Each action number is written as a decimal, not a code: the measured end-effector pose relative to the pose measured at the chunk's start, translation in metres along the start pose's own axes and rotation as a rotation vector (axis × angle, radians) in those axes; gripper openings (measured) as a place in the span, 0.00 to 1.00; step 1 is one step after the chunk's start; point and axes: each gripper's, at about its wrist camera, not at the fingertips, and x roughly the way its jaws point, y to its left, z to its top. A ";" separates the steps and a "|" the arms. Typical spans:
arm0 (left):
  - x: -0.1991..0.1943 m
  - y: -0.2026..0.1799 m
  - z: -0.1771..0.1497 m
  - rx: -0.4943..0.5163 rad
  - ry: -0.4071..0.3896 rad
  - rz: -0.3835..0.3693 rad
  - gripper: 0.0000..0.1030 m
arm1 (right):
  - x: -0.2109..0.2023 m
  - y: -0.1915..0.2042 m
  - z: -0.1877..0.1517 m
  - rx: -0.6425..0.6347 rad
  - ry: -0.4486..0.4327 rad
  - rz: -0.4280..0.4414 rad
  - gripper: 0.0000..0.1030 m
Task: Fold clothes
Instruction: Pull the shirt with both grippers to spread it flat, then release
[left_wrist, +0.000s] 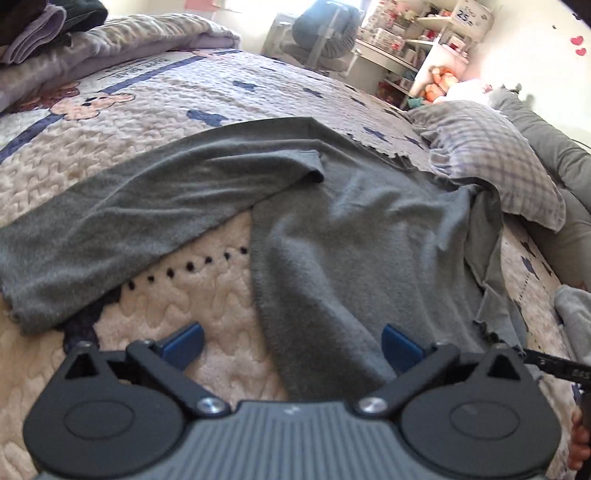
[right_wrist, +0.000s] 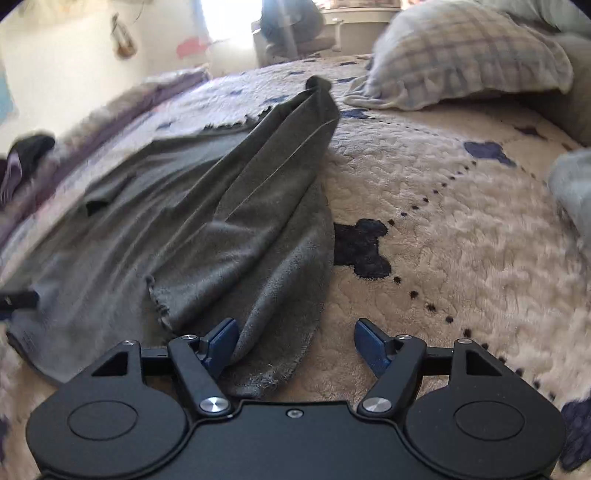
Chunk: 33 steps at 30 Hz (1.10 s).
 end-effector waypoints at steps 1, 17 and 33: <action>0.001 -0.005 -0.004 0.031 -0.009 0.003 1.00 | 0.000 -0.001 0.000 0.031 -0.007 0.001 0.65; -0.085 0.003 0.017 -0.014 -0.041 -0.227 0.07 | -0.087 0.016 0.024 0.168 -0.109 0.236 0.08; -0.090 0.028 -0.003 0.001 0.072 -0.004 0.73 | -0.067 0.016 -0.031 0.044 0.059 0.036 0.53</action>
